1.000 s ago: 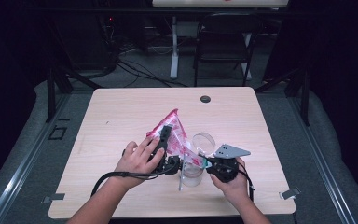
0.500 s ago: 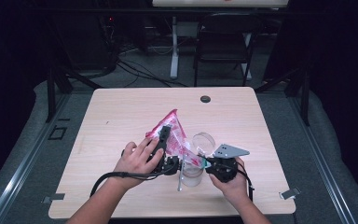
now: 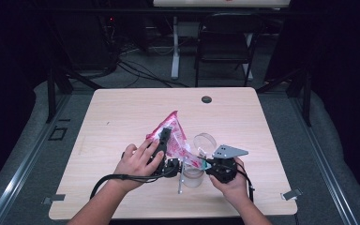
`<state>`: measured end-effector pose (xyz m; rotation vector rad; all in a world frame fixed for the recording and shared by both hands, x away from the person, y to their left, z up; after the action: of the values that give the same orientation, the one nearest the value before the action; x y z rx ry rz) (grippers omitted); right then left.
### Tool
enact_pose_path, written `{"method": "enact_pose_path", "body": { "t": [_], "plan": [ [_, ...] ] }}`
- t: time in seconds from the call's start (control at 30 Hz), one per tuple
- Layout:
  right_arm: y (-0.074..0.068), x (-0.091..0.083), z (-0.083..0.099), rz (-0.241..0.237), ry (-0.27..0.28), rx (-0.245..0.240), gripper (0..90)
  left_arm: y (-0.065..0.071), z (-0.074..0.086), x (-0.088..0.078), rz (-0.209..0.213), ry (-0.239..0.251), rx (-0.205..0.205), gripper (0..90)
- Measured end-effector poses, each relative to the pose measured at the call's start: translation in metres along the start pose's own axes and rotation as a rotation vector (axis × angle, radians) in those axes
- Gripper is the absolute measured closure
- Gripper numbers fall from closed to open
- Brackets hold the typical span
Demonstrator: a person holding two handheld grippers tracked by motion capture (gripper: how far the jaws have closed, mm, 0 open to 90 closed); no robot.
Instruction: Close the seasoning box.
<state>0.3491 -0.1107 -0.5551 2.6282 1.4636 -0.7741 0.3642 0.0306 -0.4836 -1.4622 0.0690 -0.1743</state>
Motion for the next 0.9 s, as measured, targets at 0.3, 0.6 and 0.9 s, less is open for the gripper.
{"method": "enact_pose_path", "body": {
  "t": [0.3, 0.6, 0.9],
  "plan": [
    [0.0006, 0.0024, 0.0023, 0.003, -0.022, -0.001, 90.0, 0.0011, -0.001, -0.0011, 0.003, 0.003, -0.007, 69.5],
    [0.0006, 0.0035, 0.0029, 0.005, -0.028, 0.002, 90.0, -0.0011, -0.0027, -0.0019, -0.002, 0.008, -0.002, 69.4],
    [0.0001, 0.0066, 0.0036, 0.002, -0.036, -0.006, 90.0, -0.0027, -0.0031, -0.0019, -0.009, 0.014, 0.015, 69.3]
  ]
}}
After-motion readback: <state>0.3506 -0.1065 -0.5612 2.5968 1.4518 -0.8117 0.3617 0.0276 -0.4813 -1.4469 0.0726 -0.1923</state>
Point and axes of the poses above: each handheld gripper's, and its own axes: x roughly forward along the jaws, z roughly out of its underside, y roughly to its right, the point moved 8 cm from there along x, roughly forward along the jaws, and after that the axes turned 8 degrees about -z, right-handed, at the moved point
